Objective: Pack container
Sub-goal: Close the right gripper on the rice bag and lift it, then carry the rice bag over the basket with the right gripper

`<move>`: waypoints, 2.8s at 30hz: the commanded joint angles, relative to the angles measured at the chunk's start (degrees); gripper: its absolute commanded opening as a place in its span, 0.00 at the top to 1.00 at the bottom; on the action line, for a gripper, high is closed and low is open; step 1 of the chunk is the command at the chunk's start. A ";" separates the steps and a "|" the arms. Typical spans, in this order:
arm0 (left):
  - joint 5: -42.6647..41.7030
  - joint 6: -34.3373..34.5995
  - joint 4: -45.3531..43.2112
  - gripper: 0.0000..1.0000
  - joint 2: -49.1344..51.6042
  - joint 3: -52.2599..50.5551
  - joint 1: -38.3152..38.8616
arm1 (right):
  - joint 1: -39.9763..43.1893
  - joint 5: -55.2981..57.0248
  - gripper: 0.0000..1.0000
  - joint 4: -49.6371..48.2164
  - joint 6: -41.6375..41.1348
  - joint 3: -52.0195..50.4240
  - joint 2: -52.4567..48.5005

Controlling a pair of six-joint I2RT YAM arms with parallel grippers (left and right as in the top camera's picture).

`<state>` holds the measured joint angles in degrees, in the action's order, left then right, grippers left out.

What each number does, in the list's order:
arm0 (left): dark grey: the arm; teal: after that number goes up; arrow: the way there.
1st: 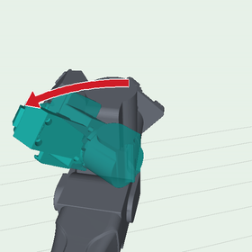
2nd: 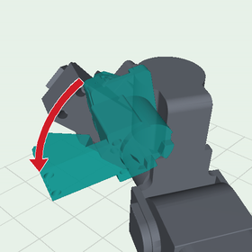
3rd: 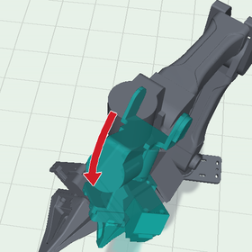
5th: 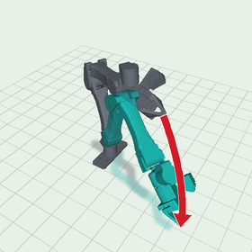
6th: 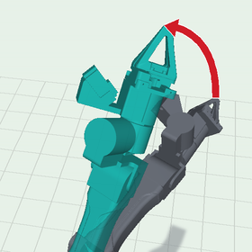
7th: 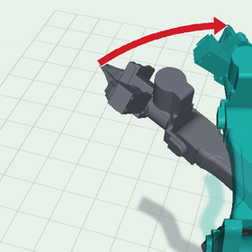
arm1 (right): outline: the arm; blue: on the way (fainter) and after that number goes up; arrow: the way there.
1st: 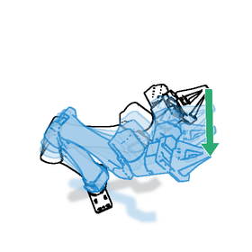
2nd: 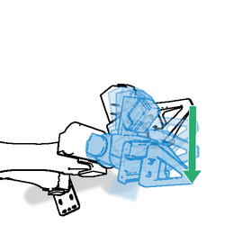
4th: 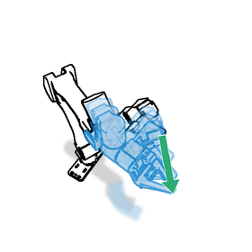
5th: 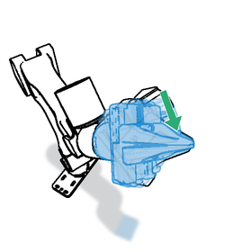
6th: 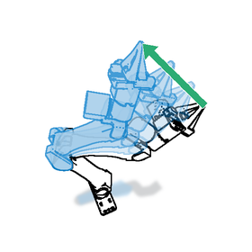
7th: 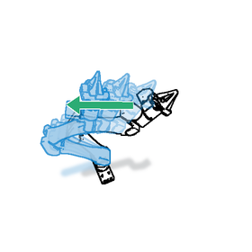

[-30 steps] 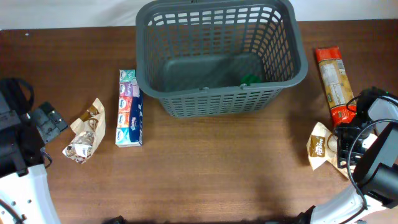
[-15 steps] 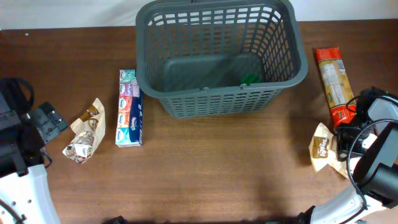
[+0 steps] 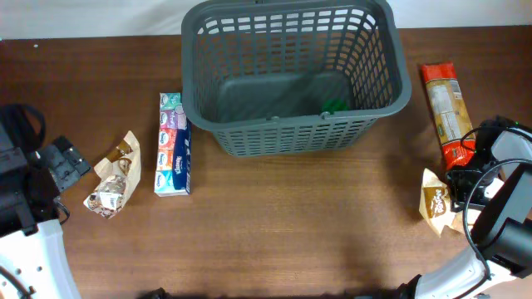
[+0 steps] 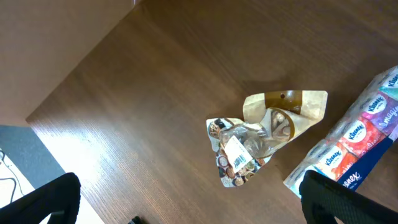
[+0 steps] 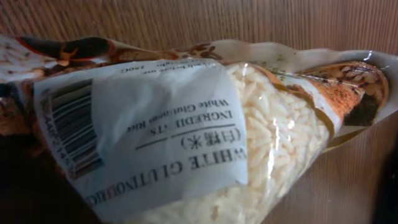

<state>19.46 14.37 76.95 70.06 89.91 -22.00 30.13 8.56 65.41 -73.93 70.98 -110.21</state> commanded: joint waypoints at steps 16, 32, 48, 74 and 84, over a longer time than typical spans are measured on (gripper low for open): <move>-0.24 -0.11 -0.13 0.01 -0.66 0.90 -0.35 | -0.22 0.94 0.96 1.29 19.17 5.33 -0.33; -0.24 -0.11 -0.13 0.01 -0.66 0.90 -0.35 | -5.44 -1.09 0.96 13.79 32.72 33.33 8.70; -0.24 -0.11 -0.13 0.01 -0.66 0.90 -0.35 | -30.56 -2.38 0.96 -0.52 40.61 63.47 15.37; -0.24 -0.09 -0.15 0.01 -0.66 0.90 -0.35 | -51.63 -2.32 0.96 -7.89 57.66 63.45 -7.50; -0.24 -0.11 -0.13 0.01 -0.66 0.90 -0.35 | -51.60 -2.32 0.96 -5.11 57.66 61.83 -9.55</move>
<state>19.46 14.37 76.95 70.06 89.91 -22.00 -21.32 5.96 60.88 -16.67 133.10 -120.62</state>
